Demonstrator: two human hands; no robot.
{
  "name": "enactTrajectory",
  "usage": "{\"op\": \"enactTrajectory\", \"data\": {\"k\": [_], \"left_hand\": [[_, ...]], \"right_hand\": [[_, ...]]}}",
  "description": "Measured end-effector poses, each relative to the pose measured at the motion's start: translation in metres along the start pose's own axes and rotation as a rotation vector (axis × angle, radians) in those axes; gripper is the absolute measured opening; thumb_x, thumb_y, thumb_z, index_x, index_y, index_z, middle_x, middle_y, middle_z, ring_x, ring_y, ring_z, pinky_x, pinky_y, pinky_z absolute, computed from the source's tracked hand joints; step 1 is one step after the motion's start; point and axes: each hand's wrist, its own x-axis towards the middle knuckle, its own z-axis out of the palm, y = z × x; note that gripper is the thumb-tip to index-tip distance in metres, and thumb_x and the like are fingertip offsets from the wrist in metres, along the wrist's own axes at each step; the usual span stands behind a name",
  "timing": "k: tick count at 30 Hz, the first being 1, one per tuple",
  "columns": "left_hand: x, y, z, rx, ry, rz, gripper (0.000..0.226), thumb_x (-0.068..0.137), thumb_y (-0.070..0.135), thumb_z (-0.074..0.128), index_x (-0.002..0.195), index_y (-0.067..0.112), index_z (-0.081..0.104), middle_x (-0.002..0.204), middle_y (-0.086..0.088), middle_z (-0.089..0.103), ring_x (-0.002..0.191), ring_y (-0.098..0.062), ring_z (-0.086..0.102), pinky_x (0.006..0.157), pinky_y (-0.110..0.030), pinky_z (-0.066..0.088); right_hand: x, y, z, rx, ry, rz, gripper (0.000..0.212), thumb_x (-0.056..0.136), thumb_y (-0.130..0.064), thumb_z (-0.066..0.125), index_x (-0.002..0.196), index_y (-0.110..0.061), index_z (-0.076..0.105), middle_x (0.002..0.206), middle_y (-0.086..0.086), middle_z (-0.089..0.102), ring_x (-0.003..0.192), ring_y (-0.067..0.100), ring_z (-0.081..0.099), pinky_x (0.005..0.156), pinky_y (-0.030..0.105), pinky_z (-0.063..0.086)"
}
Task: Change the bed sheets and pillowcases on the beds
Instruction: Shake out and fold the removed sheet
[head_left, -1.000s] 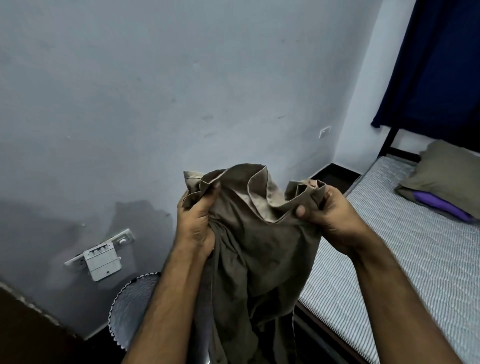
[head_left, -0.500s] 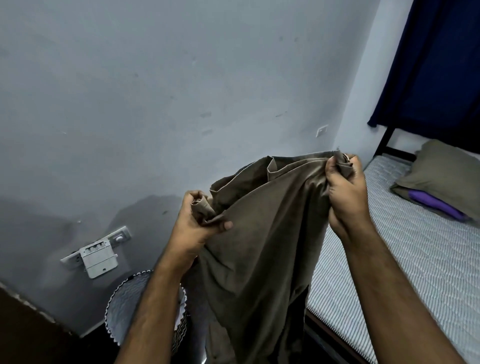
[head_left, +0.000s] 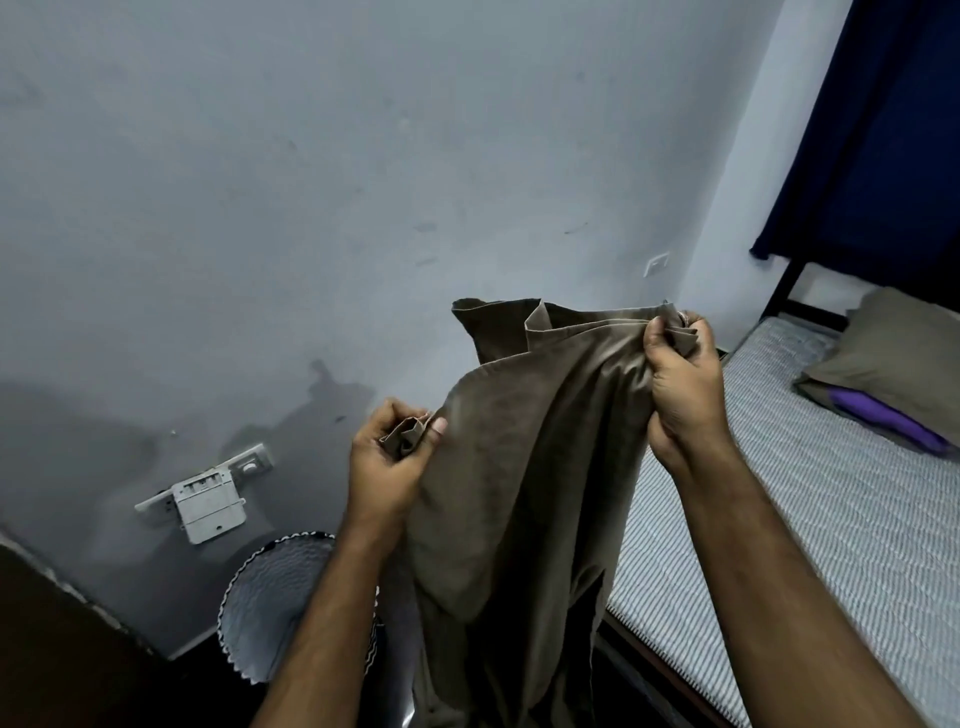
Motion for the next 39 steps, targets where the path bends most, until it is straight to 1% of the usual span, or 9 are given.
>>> {"op": "enactTrajectory", "data": {"k": [7,10,13,18,23,26,32,36,39], "left_hand": [[-0.014,0.024,0.028,-0.131,-0.360,-0.208,0.042,0.088,0.022,0.071,0.129,0.019,0.063,0.065,0.013,0.056,0.061,0.000,0.051,0.059,-0.011,0.043],[-0.017,0.033,0.049,-0.159,-0.374,-0.248,0.051,0.083,0.030,0.075,0.131,0.018,0.062,0.093,0.005,0.074,0.085,-0.007,0.070,0.074,-0.019,0.055],[-0.012,0.038,0.064,-0.133,-0.290,-0.182,0.057,0.082,0.032,0.080,0.133,0.024,0.055,0.120,-0.006,0.071,0.110,-0.022,0.070,0.096,-0.040,0.057],[0.003,0.043,0.070,-0.037,-0.260,0.102,0.086,0.081,0.011,0.083,0.144,0.047,0.037,0.112,-0.005,0.061,0.099,-0.018,0.072,0.091,-0.031,0.057],[0.017,0.042,0.070,0.273,-0.323,0.253,0.040,0.075,0.019,0.089,0.113,0.024,0.074,0.106,0.000,0.057,0.100,-0.008,0.063,0.086,-0.025,0.054],[0.018,0.039,0.070,0.270,-0.293,0.248,0.026,0.075,0.023,0.089,0.093,0.014,0.073,0.098,-0.002,0.054,0.093,-0.011,0.061,0.081,-0.021,0.051],[0.009,0.029,0.081,0.026,-0.158,0.081,0.029,0.094,0.036,0.070,0.092,0.010,0.056,0.082,-0.001,0.060,0.076,-0.015,0.056,0.073,-0.035,0.046],[-0.013,0.033,0.107,-0.460,-0.216,-0.282,0.048,0.094,0.048,0.061,0.121,0.008,0.058,0.109,-0.009,0.070,0.099,-0.021,0.068,0.090,-0.038,0.057],[-0.019,0.024,0.110,-0.729,-0.123,-0.489,0.047,0.092,0.047,0.050,0.081,0.014,0.081,0.085,0.000,0.075,0.081,-0.007,0.073,0.072,-0.021,0.059]], "right_hand": [[-0.009,0.006,0.006,0.056,-0.086,0.063,0.008,0.099,-0.008,0.059,0.102,-0.016,0.057,0.088,0.001,0.064,0.085,0.013,0.062,0.087,0.031,0.053],[-0.020,0.006,0.013,0.090,-0.140,0.083,0.008,0.100,-0.008,0.057,0.101,-0.016,0.056,0.085,0.001,0.063,0.080,0.012,0.061,0.083,0.031,0.053],[-0.032,0.001,0.016,0.132,-0.197,0.120,0.008,0.101,-0.007,0.054,0.104,-0.014,0.055,0.082,-0.002,0.066,0.077,0.008,0.065,0.074,0.024,0.057],[-0.039,-0.008,0.009,0.107,-0.308,0.130,0.021,0.102,-0.007,0.051,0.121,-0.009,0.058,0.087,-0.001,0.065,0.081,0.007,0.063,0.078,0.023,0.056],[-0.039,-0.017,-0.001,0.061,-0.410,0.126,0.022,0.100,-0.009,0.051,0.120,-0.008,0.061,0.101,0.000,0.065,0.092,0.012,0.062,0.087,0.026,0.055],[-0.040,-0.020,-0.004,0.065,-0.407,0.119,0.019,0.101,-0.007,0.049,0.115,-0.008,0.062,0.105,-0.001,0.068,0.098,0.011,0.067,0.088,0.025,0.056],[-0.045,-0.016,-0.001,0.025,-0.277,0.054,0.015,0.101,-0.006,0.051,0.107,-0.011,0.065,0.100,-0.006,0.071,0.099,0.007,0.063,0.091,0.022,0.051],[-0.079,-0.002,0.019,-0.085,-0.388,0.076,0.014,0.100,-0.006,0.056,0.106,-0.013,0.066,0.106,-0.001,0.073,0.102,0.013,0.068,0.093,0.027,0.053],[-0.102,0.008,0.025,-0.243,-0.675,0.053,0.031,0.101,-0.019,0.055,0.131,-0.011,0.058,0.133,0.003,0.063,0.127,0.011,0.057,0.107,0.023,0.042]]}}
